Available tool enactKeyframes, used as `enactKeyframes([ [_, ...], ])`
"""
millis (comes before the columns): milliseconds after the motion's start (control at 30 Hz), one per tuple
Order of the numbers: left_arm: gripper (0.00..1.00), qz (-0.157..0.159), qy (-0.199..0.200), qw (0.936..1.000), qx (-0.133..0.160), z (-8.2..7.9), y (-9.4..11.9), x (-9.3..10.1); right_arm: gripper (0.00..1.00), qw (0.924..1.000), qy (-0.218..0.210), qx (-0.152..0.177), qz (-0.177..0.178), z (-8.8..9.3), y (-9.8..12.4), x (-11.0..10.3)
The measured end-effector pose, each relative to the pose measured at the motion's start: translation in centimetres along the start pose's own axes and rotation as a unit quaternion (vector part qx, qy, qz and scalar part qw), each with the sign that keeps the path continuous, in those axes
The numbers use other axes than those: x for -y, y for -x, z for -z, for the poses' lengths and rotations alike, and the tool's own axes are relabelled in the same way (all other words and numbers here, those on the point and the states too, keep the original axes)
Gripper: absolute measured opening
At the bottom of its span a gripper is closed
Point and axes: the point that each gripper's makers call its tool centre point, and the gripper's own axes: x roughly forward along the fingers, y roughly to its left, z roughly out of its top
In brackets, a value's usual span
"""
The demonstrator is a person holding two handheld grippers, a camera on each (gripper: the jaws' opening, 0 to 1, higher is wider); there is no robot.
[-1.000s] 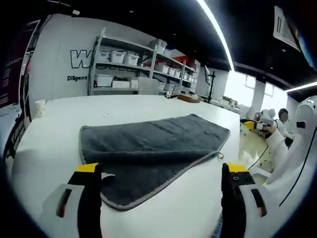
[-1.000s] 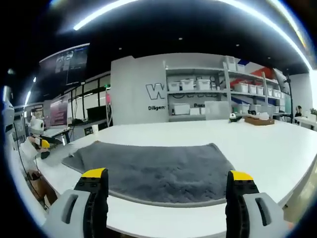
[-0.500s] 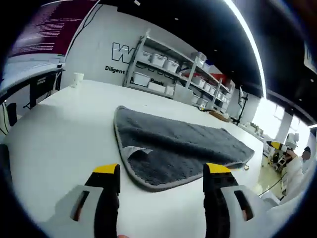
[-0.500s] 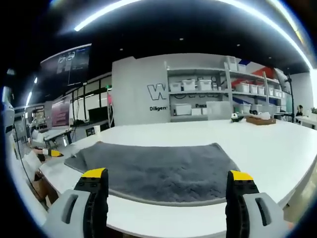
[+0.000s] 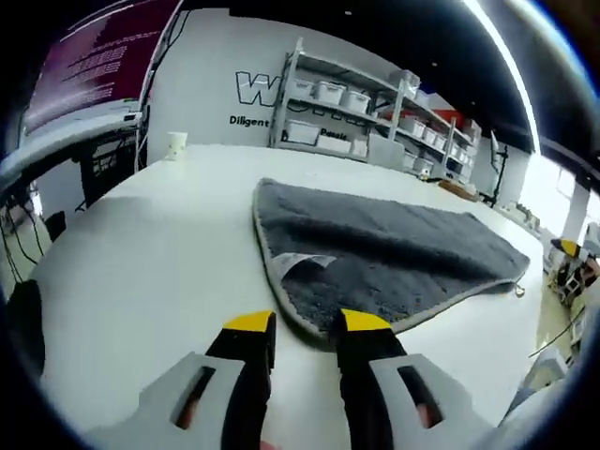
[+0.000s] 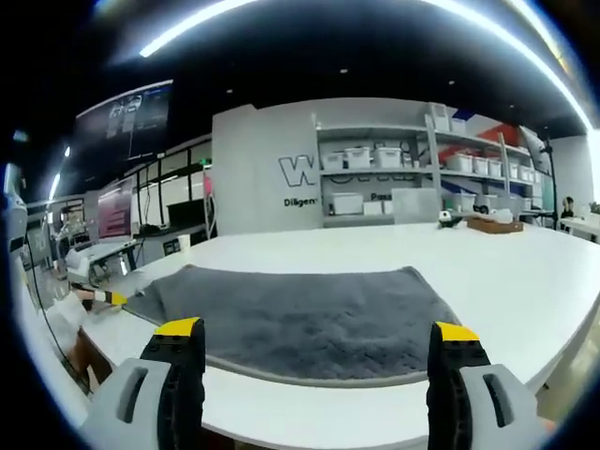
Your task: Open the folded towel by lifting each exposed corner and separating the folded layers until the towel lies flat within the target outline without major curled edges
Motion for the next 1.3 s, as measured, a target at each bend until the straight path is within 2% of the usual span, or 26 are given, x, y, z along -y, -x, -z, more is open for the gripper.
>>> enactKeyframes([
  [33,0.19,-0.006,-0.017,0.9998,-0.003,0.0,-0.1,0.0,0.99,1.0000,-0.001,0.000,0.000,0.0,0.0,0.0],
  [67,0.17,-0.021,-0.057,0.9982,-0.008,0.1,-0.3,-0.1,0.99,1.0000,-0.002,-0.001,0.000,0.1,-0.1,0.0],
  [300,0.13,-0.027,-0.092,0.9950,-0.027,0.2,0.6,0.1,0.99,1.0000,-0.004,-0.001,-0.002,0.3,-0.1,0.1],
  [500,0.11,-0.027,-0.104,0.9932,-0.045,0.7,2.0,-0.5,0.99,0.9999,-0.009,-0.004,0.004,0.7,0.0,0.6],
  [867,0.13,-0.021,-0.111,0.9918,-0.060,0.7,2.9,-0.8,0.99,0.9999,-0.013,-0.005,0.001,0.9,0.0,0.6],
  [933,0.16,-0.011,-0.089,0.9941,-0.061,0.3,3.2,-0.7,0.99,0.9999,-0.013,-0.004,0.001,0.9,0.1,0.6],
  [1000,0.22,0.018,-0.069,0.9971,-0.026,-1.4,3.5,-0.1,0.99,0.9999,-0.013,-0.003,0.002,0.8,0.1,0.7],
  [1033,0.24,0.022,-0.066,0.9974,-0.021,-1.6,3.6,0.0,0.99,0.9999,-0.013,-0.002,0.002,0.7,0.2,0.7],
  [1067,0.28,0.042,-0.052,0.9978,0.000,-2.7,3.9,0.6,0.99,0.9999,-0.014,-0.002,0.003,0.7,0.2,0.8],
  [1100,0.30,0.065,-0.042,0.9968,0.020,-3.8,4.3,1.3,0.99,0.9999,-0.014,-0.001,0.004,0.7,0.2,0.8],
  [1167,0.36,0.100,-0.030,0.9936,0.043,-5.2,4.9,2.2,0.99,0.9999,-0.014,-0.002,0.005,0.7,0.1,0.9],
  [1300,0.46,0.153,-0.007,0.9854,0.074,-7.4,6.2,3.6,0.99,0.9999,-0.011,-0.003,0.006,0.7,0.0,0.9],
])
